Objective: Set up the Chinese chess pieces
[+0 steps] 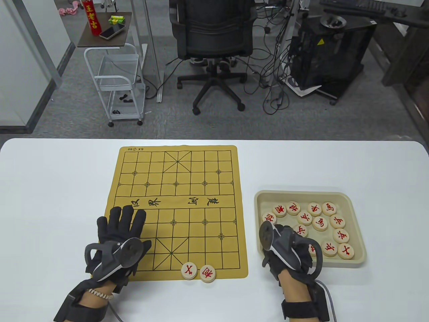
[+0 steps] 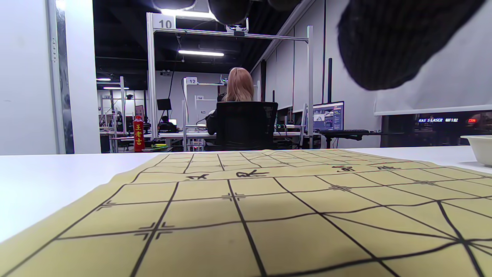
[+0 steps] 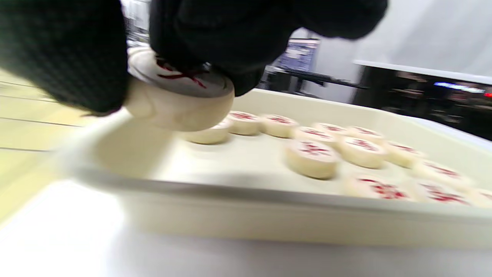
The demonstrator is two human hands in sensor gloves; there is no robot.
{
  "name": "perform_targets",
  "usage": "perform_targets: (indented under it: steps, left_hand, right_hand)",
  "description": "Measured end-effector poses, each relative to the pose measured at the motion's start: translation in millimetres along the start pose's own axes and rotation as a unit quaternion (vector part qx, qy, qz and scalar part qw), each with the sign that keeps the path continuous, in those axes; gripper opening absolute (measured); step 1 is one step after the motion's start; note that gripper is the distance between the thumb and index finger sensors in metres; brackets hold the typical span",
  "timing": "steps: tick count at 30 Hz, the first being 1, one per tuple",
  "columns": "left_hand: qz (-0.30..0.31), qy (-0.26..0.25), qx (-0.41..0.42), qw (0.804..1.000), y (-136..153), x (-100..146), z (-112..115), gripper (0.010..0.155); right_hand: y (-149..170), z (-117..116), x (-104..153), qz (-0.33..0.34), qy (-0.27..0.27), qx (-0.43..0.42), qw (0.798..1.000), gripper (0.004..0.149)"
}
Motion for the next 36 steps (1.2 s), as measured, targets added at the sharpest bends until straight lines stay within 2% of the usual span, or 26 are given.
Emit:
perform_targets:
  steps: [5,9,12,13,15,16,18,20,22,23,26,32,36]
  left_hand:
    - [0.001,0.002,-0.003,1.000,-0.6,0.1,0.8,0.095]
    - [0.001,0.003,-0.004,1.000,-1.0,0.3,1.0,0.094]
    - [0.001,0.003,-0.005,1.000,-1.1,0.2,1.2,0.094]
    - [0.001,0.003,-0.004,1.000,-1.0,0.1,1.2,0.094]
    - [0.001,0.004,-0.004,1.000,-0.7,0.0,1.5,0.094]
    - [0.000,0.004,-0.003,1.000,-0.7,0.0,1.7,0.094]
    - [-0.001,0.006,-0.004,1.000,-0.5,0.0,2.1,0.094]
    - [-0.001,0.007,-0.005,1.000,-0.8,0.1,2.5,0.094]
    - [0.000,0.008,-0.008,1.000,-1.6,0.1,3.1,0.095]
    - [0.000,0.008,-0.008,1.000,-2.1,0.1,3.2,0.094]
    - [0.001,0.007,-0.009,1.000,-2.2,0.1,3.1,0.094]
    - [-0.003,0.007,-0.006,1.000,0.0,-0.2,2.8,0.094]
    - [-0.004,0.008,-0.005,1.000,0.5,-0.5,2.6,0.095]
  right_hand:
    - [-50.5,0.1,27.8,0.096,0.009,0.003,0.995,0.060]
    - [-82.7,-19.2,38.0,0.136,-0.011,0.033,0.990,0.060]
    - [-93.6,-40.5,35.7,0.147,-0.038,0.046,0.987,0.061]
    - [-92.2,-39.1,35.1,0.142,-0.037,0.040,0.988,0.061]
    - [-86.9,-36.2,31.9,0.154,-0.079,0.019,0.985,0.060]
    - [-81.9,-31.5,29.8,0.152,-0.079,0.000,0.985,0.062]
    - [-60.5,-12.7,21.5,0.112,-0.043,-0.060,0.991,0.058]
    - [-28.7,8.1,8.6,0.034,0.014,-0.102,0.994,0.056]
    - [-9.6,17.8,-5.7,0.002,0.043,-0.087,0.995,0.057]
    - [-1.7,19.9,-14.5,-0.016,0.042,-0.073,0.996,0.058]
    - [10.0,13.2,-43.8,-0.043,0.014,-0.036,0.998,0.061]
    - [-2.4,-21.8,-82.1,-0.038,-0.064,0.069,0.995,0.071]
    - [-6.3,-50.6,-99.4,-0.032,-0.151,0.084,0.984,0.081]
Point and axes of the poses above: the tracker on the back of each hand, its own y axis roughly to the little-finger side, its own x axis roughly from the fingertips to the wrist, z = x × y, the point moved 5 cm from there along -x, roughly from the wrist to the fingertips, and after that the axes turned 12 degrees about x, right-handed, at the moved point
